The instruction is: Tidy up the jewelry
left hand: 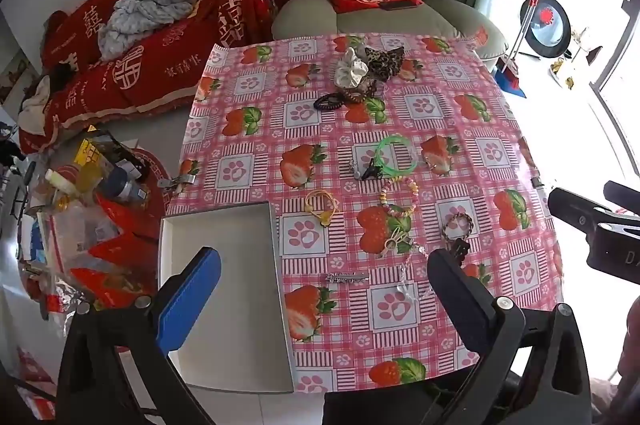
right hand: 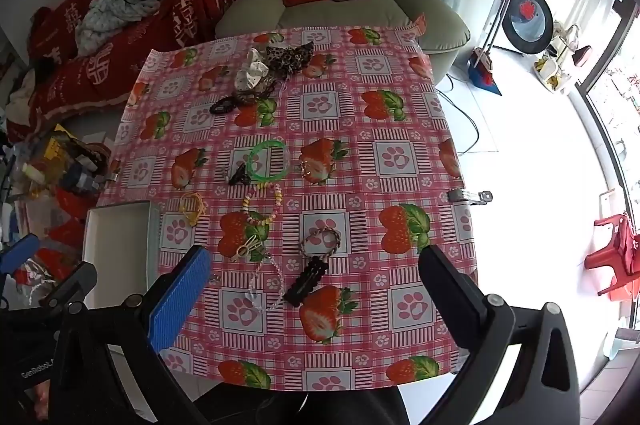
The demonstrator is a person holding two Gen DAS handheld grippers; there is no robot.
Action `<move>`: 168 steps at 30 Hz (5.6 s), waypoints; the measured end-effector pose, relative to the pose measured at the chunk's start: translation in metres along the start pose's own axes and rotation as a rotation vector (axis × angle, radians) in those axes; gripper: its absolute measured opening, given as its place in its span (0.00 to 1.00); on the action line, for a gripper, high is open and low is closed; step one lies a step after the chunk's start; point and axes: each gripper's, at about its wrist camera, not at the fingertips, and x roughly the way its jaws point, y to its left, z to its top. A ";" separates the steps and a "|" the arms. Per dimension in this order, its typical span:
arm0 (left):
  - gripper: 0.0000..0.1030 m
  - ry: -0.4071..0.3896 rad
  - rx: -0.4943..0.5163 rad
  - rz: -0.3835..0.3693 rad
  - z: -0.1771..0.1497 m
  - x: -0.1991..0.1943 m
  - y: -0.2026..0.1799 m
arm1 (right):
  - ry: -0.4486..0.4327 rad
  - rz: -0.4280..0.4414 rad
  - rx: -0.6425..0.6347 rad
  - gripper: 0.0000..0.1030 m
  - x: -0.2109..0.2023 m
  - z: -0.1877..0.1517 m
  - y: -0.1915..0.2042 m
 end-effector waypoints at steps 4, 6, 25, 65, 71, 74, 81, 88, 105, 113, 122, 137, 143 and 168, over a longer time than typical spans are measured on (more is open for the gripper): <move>1.00 0.006 -0.013 -0.001 0.001 -0.002 0.004 | 0.002 0.001 -0.006 1.00 -0.001 0.002 0.003; 1.00 0.009 -0.017 -0.001 0.001 -0.002 0.005 | 0.002 0.000 -0.011 1.00 -0.002 0.002 0.006; 1.00 0.013 -0.032 0.002 -0.001 0.000 0.011 | -0.008 0.000 -0.026 1.00 -0.005 0.000 0.016; 1.00 0.057 -0.085 0.023 -0.007 0.013 0.022 | 0.024 0.022 -0.072 1.00 0.008 -0.003 0.027; 1.00 0.075 -0.088 0.027 -0.009 0.017 0.021 | 0.040 0.024 -0.073 1.00 0.014 -0.003 0.025; 1.00 0.082 -0.088 0.028 -0.009 0.018 0.020 | 0.049 0.025 -0.071 1.00 0.016 -0.003 0.025; 1.00 0.083 -0.087 0.029 -0.009 0.019 0.019 | 0.058 0.025 -0.072 1.00 0.019 -0.005 0.024; 1.00 0.085 -0.089 0.029 -0.009 0.019 0.019 | 0.061 0.026 -0.071 1.00 0.020 -0.005 0.023; 1.00 0.088 -0.088 0.028 -0.009 0.019 0.018 | 0.064 0.027 -0.070 1.00 0.021 -0.005 0.020; 1.00 0.091 -0.086 0.028 -0.009 0.020 0.017 | 0.066 0.027 -0.069 1.00 0.021 -0.006 0.019; 1.00 0.102 -0.088 0.023 -0.012 0.021 0.017 | 0.072 0.028 -0.068 1.00 0.022 -0.007 0.018; 1.00 0.222 -0.107 -0.006 -0.016 0.085 0.016 | 0.216 0.054 0.020 1.00 0.074 -0.018 -0.010; 1.00 0.243 -0.096 0.003 -0.009 0.121 0.004 | 0.246 0.068 0.050 1.00 0.104 -0.021 -0.028; 0.79 0.242 -0.122 0.073 0.029 0.267 -0.014 | 0.365 0.007 -0.027 0.98 0.245 -0.005 -0.041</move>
